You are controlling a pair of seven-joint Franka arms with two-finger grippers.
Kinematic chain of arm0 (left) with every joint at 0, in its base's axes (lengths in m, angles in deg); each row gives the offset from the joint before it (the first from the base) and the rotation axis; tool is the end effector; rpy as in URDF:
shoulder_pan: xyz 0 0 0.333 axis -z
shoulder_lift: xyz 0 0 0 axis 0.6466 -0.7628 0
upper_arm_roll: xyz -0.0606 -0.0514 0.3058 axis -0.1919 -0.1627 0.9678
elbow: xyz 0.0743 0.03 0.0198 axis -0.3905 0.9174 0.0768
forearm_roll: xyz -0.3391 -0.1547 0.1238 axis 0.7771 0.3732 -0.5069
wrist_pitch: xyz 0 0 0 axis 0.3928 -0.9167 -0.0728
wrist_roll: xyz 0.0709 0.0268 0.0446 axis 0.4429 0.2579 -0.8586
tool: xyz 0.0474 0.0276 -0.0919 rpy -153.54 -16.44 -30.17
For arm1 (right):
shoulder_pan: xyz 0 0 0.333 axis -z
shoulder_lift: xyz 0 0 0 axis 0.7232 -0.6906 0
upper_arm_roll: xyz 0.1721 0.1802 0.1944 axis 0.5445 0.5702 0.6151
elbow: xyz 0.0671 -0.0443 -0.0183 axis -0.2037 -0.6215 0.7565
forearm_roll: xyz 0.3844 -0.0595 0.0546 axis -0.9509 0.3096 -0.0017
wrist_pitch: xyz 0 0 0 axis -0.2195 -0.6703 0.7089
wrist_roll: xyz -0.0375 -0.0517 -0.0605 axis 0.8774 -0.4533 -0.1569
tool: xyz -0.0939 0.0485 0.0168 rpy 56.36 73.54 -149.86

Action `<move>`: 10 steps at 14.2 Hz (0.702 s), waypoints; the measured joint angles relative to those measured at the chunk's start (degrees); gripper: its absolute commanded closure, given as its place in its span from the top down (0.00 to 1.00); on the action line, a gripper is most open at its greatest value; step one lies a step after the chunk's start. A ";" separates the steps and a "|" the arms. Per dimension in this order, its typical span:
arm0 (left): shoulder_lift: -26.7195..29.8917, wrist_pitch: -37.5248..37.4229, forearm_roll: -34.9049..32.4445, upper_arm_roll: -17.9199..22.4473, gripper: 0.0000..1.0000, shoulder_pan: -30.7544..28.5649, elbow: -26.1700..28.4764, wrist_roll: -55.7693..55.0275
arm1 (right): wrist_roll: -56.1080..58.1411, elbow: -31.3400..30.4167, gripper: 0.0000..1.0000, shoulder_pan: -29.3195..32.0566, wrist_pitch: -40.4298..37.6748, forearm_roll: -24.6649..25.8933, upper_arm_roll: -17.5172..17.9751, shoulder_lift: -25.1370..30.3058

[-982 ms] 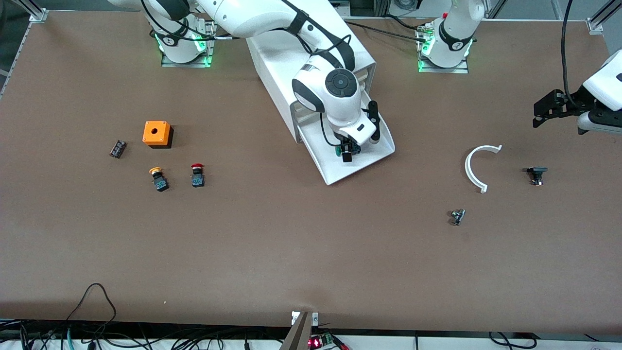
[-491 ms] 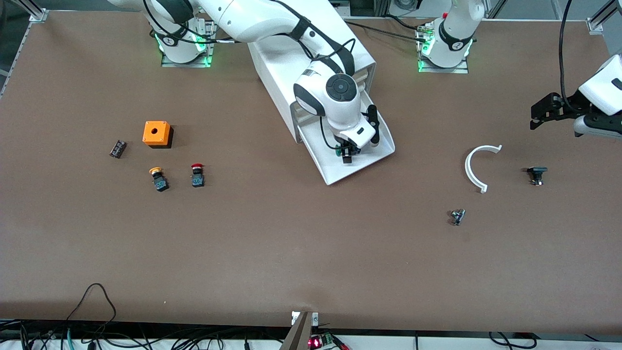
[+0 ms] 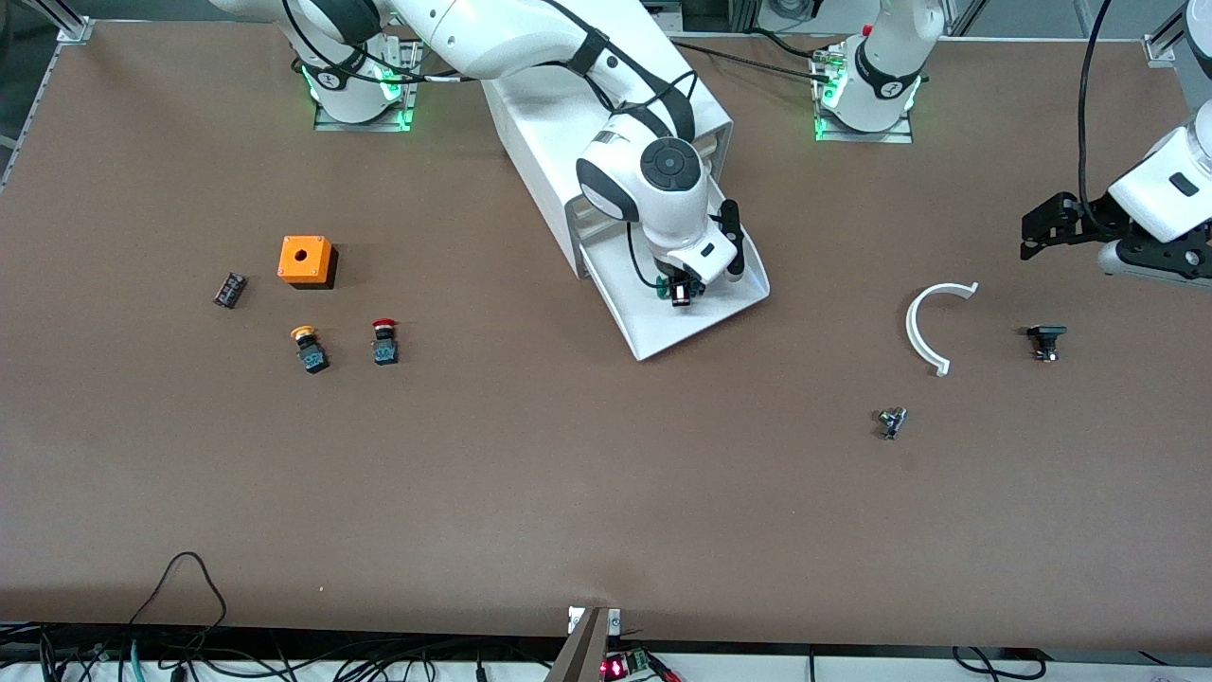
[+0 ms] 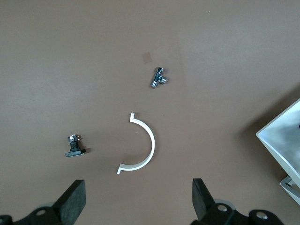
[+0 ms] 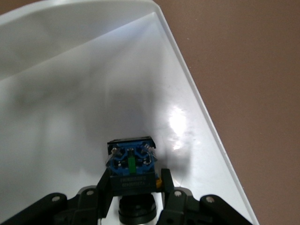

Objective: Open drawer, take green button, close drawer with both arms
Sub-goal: 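Grasp the green-capped button with the right gripper and lift it, then carry the button out with the right gripper while the left gripper pushes the drawer shut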

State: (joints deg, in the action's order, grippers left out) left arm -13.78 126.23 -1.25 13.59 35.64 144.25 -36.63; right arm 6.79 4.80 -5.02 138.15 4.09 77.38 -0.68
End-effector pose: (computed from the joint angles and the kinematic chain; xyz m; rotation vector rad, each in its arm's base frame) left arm 0.5567 0.0068 0.5710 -3.1000 0.3103 0.0197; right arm 0.4598 0.6305 0.2579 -2.1262 -2.2137 -0.1846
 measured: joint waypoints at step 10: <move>-3.41 2.75 1.59 -4.80 1.00 1.00 1.09 -15.57 | -16.41 -0.74 0.30 9.83 -4.79 -0.06 -1.67 14.52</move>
State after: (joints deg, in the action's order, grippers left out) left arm -17.20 128.98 0.34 8.80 36.63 145.34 -52.19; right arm -9.62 4.06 4.81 133.36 4.03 75.71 13.84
